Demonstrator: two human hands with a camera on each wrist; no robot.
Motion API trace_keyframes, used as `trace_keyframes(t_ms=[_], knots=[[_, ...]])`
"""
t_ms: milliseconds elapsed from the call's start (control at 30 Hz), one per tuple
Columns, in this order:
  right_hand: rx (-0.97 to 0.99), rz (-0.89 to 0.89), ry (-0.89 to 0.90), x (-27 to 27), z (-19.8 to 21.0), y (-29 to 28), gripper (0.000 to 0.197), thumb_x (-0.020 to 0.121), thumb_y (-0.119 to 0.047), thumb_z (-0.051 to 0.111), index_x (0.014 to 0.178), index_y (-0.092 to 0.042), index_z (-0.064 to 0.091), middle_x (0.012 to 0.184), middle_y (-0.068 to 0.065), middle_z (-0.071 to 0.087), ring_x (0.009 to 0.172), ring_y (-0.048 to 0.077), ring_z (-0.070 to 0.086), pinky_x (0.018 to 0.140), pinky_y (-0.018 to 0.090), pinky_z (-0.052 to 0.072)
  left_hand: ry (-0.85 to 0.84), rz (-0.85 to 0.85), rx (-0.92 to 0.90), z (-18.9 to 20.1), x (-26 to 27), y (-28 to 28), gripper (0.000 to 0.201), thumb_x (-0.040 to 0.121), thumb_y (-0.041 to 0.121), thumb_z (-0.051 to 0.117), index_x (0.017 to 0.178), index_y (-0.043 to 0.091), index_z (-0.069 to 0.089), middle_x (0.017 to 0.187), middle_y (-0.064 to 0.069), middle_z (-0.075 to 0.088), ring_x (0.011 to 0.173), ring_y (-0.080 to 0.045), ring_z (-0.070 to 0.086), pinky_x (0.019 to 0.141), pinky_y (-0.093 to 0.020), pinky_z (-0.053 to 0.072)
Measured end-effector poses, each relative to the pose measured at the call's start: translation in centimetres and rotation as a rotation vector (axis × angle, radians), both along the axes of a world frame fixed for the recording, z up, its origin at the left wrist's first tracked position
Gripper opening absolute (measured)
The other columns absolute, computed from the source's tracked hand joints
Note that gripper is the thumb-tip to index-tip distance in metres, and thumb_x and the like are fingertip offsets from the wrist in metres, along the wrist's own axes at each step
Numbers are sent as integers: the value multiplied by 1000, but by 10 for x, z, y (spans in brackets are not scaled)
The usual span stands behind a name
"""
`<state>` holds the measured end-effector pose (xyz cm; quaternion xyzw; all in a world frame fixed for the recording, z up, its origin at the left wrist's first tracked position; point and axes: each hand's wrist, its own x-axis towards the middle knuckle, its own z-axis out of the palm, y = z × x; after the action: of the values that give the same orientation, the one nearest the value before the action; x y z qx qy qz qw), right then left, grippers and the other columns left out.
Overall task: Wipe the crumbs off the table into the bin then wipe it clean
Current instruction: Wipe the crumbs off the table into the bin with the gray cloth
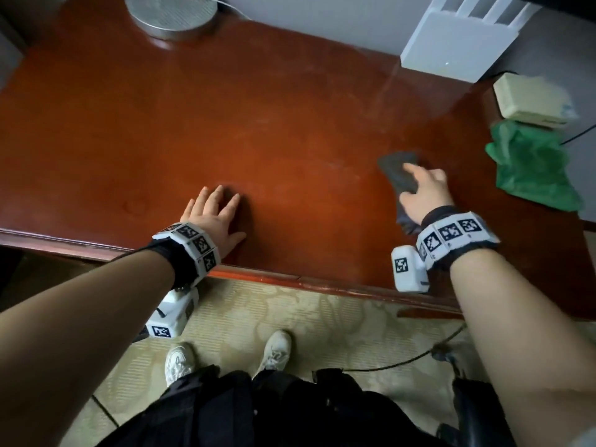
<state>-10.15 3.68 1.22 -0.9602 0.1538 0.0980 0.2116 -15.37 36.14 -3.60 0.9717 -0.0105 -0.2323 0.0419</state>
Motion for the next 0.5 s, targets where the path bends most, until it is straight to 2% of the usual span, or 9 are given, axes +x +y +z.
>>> trace_keyframes(t_ms=[67,100,167,267,367,433,500], knots=[[-103,-169,162,15,-15,-22,55,91,-9,47,143,-21,36,144,15,26,125,38,42,107,37,34,26,-8,1,-3,-2,-8,76,91,53,44,149,33,-1,157,-1,-11,145,-22,-10,117,-35,-1],[-128,-161,211,18,-22,-23,55,91,-10,48,143,-21,37,145,14,25,127,38,39,108,38,33,35,-11,3,-4,-2,-9,78,90,54,45,149,33,-1,157,-1,-12,145,-22,-10,117,-35,0],[-174,45,182,16,-32,-7,53,89,-9,48,139,-23,42,145,10,26,129,34,34,110,37,31,43,-20,16,-6,-2,-7,79,88,57,46,148,36,-2,157,1,-12,145,-20,-10,117,-35,2],[-56,579,113,-6,-35,45,56,84,-3,46,133,-29,49,134,3,37,123,24,36,104,28,32,64,-32,47,-4,0,-3,80,87,60,46,147,39,-3,157,3,-12,145,-20,-8,117,-37,8],[136,979,345,-26,-23,80,57,83,1,46,130,-29,53,113,-5,40,103,10,41,89,18,32,66,-38,81,-4,3,-6,82,85,61,47,147,40,-2,157,3,-10,145,-21,-6,117,-38,10],[181,1057,433,-20,-11,77,56,83,3,45,130,-28,54,109,-7,38,103,10,42,92,20,33,53,-37,92,-4,3,-7,82,84,61,48,147,40,0,157,4,-9,145,-21,-4,117,-38,11],[180,981,284,-2,1,60,54,84,3,45,130,-25,55,114,0,44,109,16,46,91,19,33,57,-37,96,-3,3,-8,82,84,62,48,148,39,0,157,3,-9,145,-21,-4,117,-38,11]])
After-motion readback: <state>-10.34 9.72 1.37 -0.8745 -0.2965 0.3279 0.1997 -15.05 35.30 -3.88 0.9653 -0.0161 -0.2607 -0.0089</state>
